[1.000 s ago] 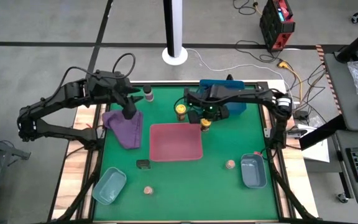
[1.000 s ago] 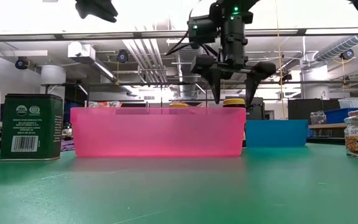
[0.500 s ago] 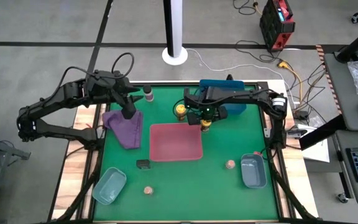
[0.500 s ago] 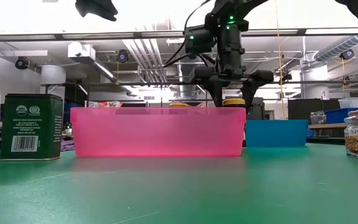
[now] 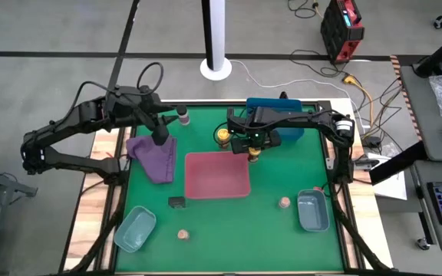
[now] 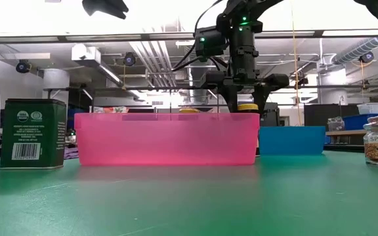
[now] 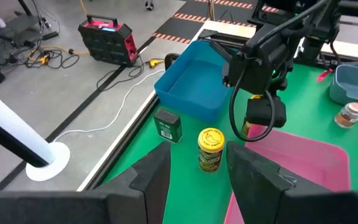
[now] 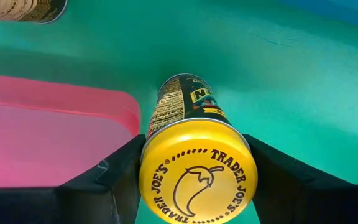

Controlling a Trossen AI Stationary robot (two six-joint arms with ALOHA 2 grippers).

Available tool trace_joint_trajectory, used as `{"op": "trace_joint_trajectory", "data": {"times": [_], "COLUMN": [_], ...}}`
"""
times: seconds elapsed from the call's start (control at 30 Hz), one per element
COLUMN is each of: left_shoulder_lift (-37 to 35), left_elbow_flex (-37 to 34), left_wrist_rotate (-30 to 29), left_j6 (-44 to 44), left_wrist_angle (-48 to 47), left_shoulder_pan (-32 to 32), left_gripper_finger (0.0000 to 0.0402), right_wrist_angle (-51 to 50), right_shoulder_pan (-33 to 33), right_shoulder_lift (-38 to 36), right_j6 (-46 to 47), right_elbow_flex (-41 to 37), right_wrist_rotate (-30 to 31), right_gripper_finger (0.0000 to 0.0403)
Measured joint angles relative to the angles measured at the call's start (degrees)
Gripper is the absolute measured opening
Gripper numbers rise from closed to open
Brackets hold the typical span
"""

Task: Sort spices by type
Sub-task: Put the right yellow seasoning bottle into the gray bin

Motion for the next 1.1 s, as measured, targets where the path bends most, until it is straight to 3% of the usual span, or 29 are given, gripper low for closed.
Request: {"op": "trace_joint_trajectory", "data": {"times": [0.3,0.5,0.7,0.87,1.0,1.1], "left_shoulder_lift": [0.15,0.09,0.15,0.72,0.94,0.94], "left_elbow_flex": [0.0,0.0,0.0,0.0,0.0,0.0], "left_wrist_rotate": [0.02,0.06,0.45,0.45,0.46,0.48], "left_j6": [0.44,0.25,1.6,1.66,1.56,1.56], "left_wrist_angle": [2.48,2.64,3.23,5.58,7.13,7.95], "left_shoulder_pan": [-0.01,0.0,0.0,0.0,0.0,-0.01], "left_gripper_finger": [0.0141,0.0141,0.0141,0.0141,0.0141,0.0141], "right_wrist_angle": [-5.96,-8.36,-12.81,-17.09,-22.13,-20.64], "right_shoulder_pan": [-0.29,1.78,12.24,24.81,34.0,38.2], "right_shoulder_lift": [-4.68,-14.48,-25.21,-29.43,-30.38,-32.48], "right_j6": [-1.04,-5.81,1.97,15.25,22.8,28.1], "right_elbow_flex": [1.76,2.23,2.04,1.56,0.62,-2.63], "right_wrist_rotate": [2.84,0.0,-7.95,-8.08,-4.24,-5.64], "right_gripper_finger": [0.0224,0.0224,0.0224,0.0224,0.0224,0.0224]}}
